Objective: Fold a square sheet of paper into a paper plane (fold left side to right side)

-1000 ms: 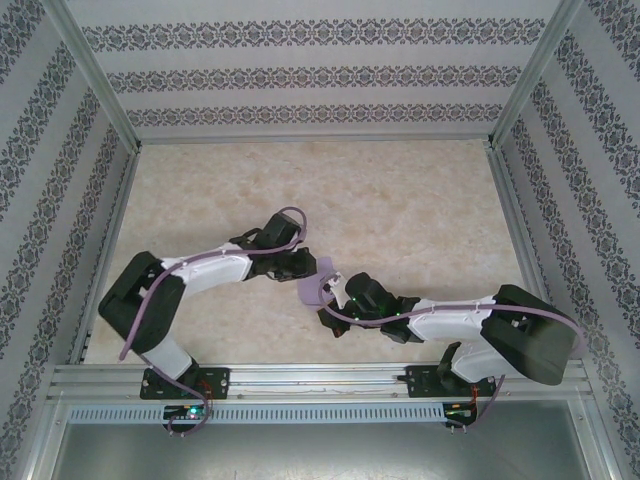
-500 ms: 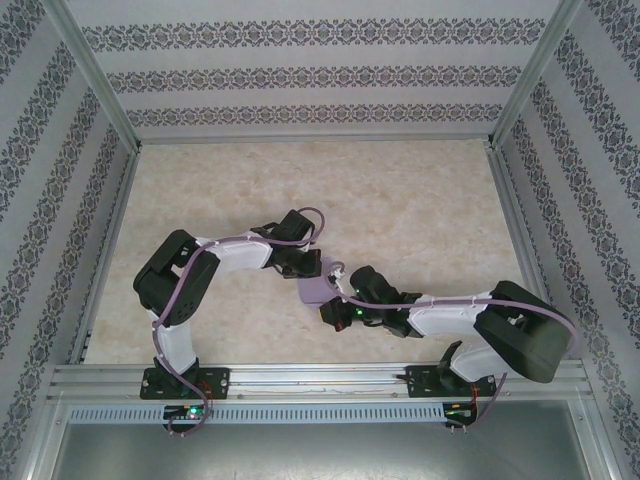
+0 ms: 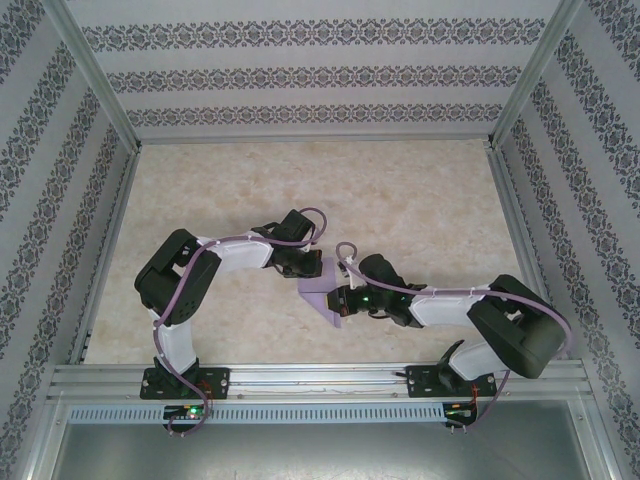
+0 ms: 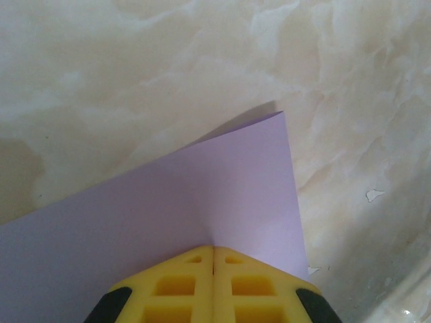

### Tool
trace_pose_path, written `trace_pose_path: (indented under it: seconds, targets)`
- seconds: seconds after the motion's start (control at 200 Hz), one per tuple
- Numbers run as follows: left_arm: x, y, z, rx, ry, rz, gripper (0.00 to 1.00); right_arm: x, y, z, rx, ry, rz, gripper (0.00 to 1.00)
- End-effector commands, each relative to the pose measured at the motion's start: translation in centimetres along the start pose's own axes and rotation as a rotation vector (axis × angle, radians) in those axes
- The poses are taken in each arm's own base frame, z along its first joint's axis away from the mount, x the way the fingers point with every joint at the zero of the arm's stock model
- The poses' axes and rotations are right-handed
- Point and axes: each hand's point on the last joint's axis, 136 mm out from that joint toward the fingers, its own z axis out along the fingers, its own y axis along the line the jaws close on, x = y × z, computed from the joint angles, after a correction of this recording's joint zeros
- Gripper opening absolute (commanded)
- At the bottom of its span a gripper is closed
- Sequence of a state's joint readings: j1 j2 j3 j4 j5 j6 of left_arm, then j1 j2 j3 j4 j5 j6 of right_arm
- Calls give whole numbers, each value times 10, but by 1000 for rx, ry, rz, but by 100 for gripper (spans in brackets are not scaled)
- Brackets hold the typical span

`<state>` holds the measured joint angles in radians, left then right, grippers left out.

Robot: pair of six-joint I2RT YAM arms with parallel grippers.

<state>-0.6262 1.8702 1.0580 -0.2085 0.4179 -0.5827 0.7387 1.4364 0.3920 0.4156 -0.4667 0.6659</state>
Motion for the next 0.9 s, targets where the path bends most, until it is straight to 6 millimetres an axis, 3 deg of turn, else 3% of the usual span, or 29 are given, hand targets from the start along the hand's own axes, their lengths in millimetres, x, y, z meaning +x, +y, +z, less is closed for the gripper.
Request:
trace_pose_path:
  seconds: [0.0, 0.894]
  targets:
    - [27, 28, 12, -87, 80, -9, 0, -9, 3, 1, -15, 3, 17, 0]
    - [27, 29, 15, -100, 86, -13, 0, -3, -23, 14, 72, 65, 34, 0]
